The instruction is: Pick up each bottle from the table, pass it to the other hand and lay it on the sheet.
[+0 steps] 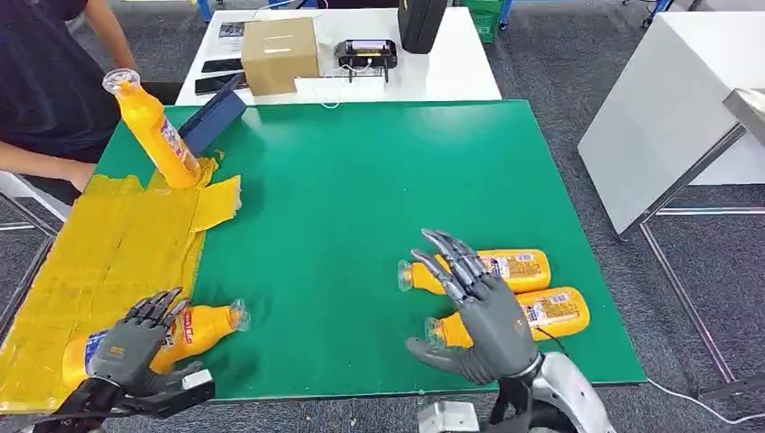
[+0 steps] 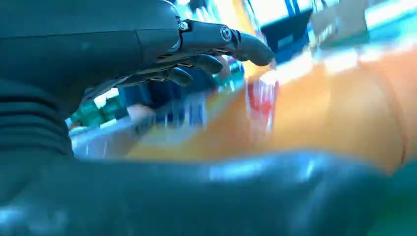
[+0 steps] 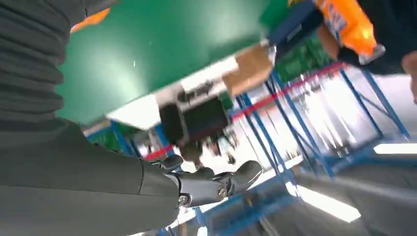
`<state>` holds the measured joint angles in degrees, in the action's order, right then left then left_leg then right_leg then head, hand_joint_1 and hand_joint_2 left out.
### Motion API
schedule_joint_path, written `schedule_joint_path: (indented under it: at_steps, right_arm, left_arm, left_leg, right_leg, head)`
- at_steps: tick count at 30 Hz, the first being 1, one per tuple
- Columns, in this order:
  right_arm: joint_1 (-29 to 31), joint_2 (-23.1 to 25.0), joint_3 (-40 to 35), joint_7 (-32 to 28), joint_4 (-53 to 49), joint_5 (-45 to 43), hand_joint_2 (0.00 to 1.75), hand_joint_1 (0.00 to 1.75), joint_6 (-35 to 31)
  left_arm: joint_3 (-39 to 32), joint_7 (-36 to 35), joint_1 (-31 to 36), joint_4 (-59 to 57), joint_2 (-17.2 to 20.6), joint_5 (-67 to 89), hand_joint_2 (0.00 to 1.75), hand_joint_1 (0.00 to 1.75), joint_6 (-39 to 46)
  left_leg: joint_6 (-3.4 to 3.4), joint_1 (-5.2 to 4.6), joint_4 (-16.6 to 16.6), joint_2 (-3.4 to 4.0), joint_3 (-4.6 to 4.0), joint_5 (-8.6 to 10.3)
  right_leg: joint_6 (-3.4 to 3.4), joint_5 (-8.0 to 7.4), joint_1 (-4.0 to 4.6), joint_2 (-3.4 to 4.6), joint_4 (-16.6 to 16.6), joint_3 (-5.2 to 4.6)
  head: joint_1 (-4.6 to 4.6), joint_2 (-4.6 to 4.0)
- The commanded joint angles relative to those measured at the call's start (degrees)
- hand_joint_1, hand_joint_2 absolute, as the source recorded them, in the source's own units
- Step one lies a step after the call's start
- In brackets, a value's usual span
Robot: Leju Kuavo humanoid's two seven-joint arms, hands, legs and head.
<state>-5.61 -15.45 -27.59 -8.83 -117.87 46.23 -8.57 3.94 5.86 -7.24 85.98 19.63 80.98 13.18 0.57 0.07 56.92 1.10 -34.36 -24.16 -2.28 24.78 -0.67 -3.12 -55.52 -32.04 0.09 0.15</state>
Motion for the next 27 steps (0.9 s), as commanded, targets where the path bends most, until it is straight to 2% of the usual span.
schedule_joint_path:
  at_steps: [1,3,4,7,9,10,14,15,16,19,20,24,27]
  right_arm:
    - [-5.58,-3.07,5.25,-0.87,-2.33,0.02,1.75,0.0,0.13]
    - [-8.12,-3.99,6.65,-1.18,-2.93,0.13,1.75,0.0,0.01]
    - [-9.87,-4.75,7.55,-1.52,-3.55,0.36,1.75,0.0,0.0]
    - [-15.01,-7.79,8.23,0.65,-5.52,-0.08,1.75,0.0,-0.15]
    - [-16.95,-9.6,7.73,2.57,-5.88,1.31,1.75,0.0,-1.14]
    - [-17.97,-11.08,7.6,5.79,-5.84,3.08,1.75,0.0,-1.41]
    - [-18.1,-11.76,7.58,5.79,-5.7,3.09,1.75,0.0,-1.99]
    - [-18.09,-12.32,7.53,7.87,-5.48,3.11,1.75,0.0,-1.47]
    - [-18.28,-13.72,8.13,10.31,-4.81,2.53,1.75,0.0,-1.14]
    - [-19.2,-16.82,12.39,12.23,-1.48,-2.45,1.75,0.0,-0.51]
    - [-19.27,-16.83,14.33,11.16,-0.14,-4.46,1.75,0.0,-0.26]
    - [-16.8,-13.46,20.83,8.96,5.8,-5.44,1.75,0.0,4.8]
    - [-14.76,-12.48,21.76,8.43,8.35,-5.34,1.75,0.0,7.33]
  left_arm:
    - [-4.4,-1.33,-0.82,3.05,-5.82,1.85,0.0,0.0,4.12]
    - [-6.66,-0.95,-1.79,5.07,-8.01,2.22,0.0,0.0,8.19]
    - [-8.92,-0.9,-2.32,6.75,-10.56,2.16,0.0,0.0,11.05]
    - [-14.36,3.18,-3.04,12.33,-17.57,-13.14,0.0,0.0,12.79]
    - [-16.66,5.93,-2.59,14.22,-19.9,-24.84,0.0,0.0,9.0]
    - [-18.59,7.54,-1.86,14.88,-21.54,-37.86,0.0,0.0,0.93]
    - [-19.87,8.11,-1.26,14.29,-21.44,-38.6,0.0,0.0,0.01]
    - [-21.12,8.48,-0.75,14.14,-23.0,-49.17,0.0,0.0,-7.26]
    - [-24.54,5.8,0.23,12.68,-23.89,-70.08,0.0,0.0,-17.83]
    - [-26.05,3.69,-0.91,11.32,-23.21,-85.08,0.0,0.0,-25.75]
    - [-25.94,3.54,-1.78,12.12,-23.22,-88.23,0.0,0.0,-27.78]
    - [-22.93,3.46,-4.23,16.36,-23.34,-89.48,0.0,0.0,-29.68]
    - [-20.96,3.43,-4.12,17.42,-22.91,-89.61,0.0,0.0,-29.3]
  left_leg:
    - [-0.04,0.04,0.02,-0.07,0.24,-0.1]
    - [-0.03,0.03,0.01,-0.14,0.17,-0.07]
    - [-0.03,0.06,0.02,-0.18,0.22,-0.09]
    - [0.0,0.03,0.03,-0.25,0.21,-0.13]
    - [0.03,0.02,0.07,-0.29,0.16,-0.15]
    - [0.02,-0.02,0.04,-0.17,0.07,-0.08]
    - [-0.01,-0.09,0.04,-0.11,0.21,-0.16]
    - [0.01,-0.1,0.06,-0.08,0.17,-0.16]
    - [0.01,-0.09,0.03,-0.07,0.21,-0.16]
    - [0.01,-0.1,0.0,-0.1,0.29,-0.15]
    - [0.05,-0.13,-0.02,-0.02,0.24,-0.11]
    - [0.04,-0.09,-0.06,0.14,0.42,-0.22]
    - [0.05,-0.08,-0.04,-0.07,0.24,-0.1]
  right_leg:
    - [0.08,0.07,0.0,0.3,0.01,0.25]
    - [0.06,0.06,0.0,0.2,0.04,0.2]
    - [0.08,0.08,0.02,0.23,0.04,0.25]
    - [0.03,0.14,0.0,0.11,0.06,0.27]
    - [0.0,0.16,-0.01,0.05,0.05,0.27]
    - [0.0,0.08,-0.05,0.05,0.03,0.13]
    - [0.06,0.1,-0.1,0.26,0.02,0.23]
    - [0.07,0.08,-0.11,0.27,0.0,0.17]
    - [0.08,0.07,-0.1,0.3,0.04,0.21]
    - [0.09,0.07,-0.11,0.32,0.07,0.26]
    - [0.04,0.02,-0.13,0.25,0.08,0.18]
    - [0.05,0.03,-0.11,0.56,0.18,0.36]
    - [0.03,0.0,-0.08,0.2,0.16,0.25]
  head:
    - [0.0,0.0]
    - [0.0,0.0]
    - [0.0,0.0]
    - [0.0,0.0]
    - [0.0,0.0]
    - [0.0,0.0]
    - [-0.02,0.0]
    - [0.0,0.0]
    - [0.0,0.0]
    - [-0.04,0.0]
    - [-0.02,0.0]
    - [-0.02,0.0]
    - [-0.02,0.0]
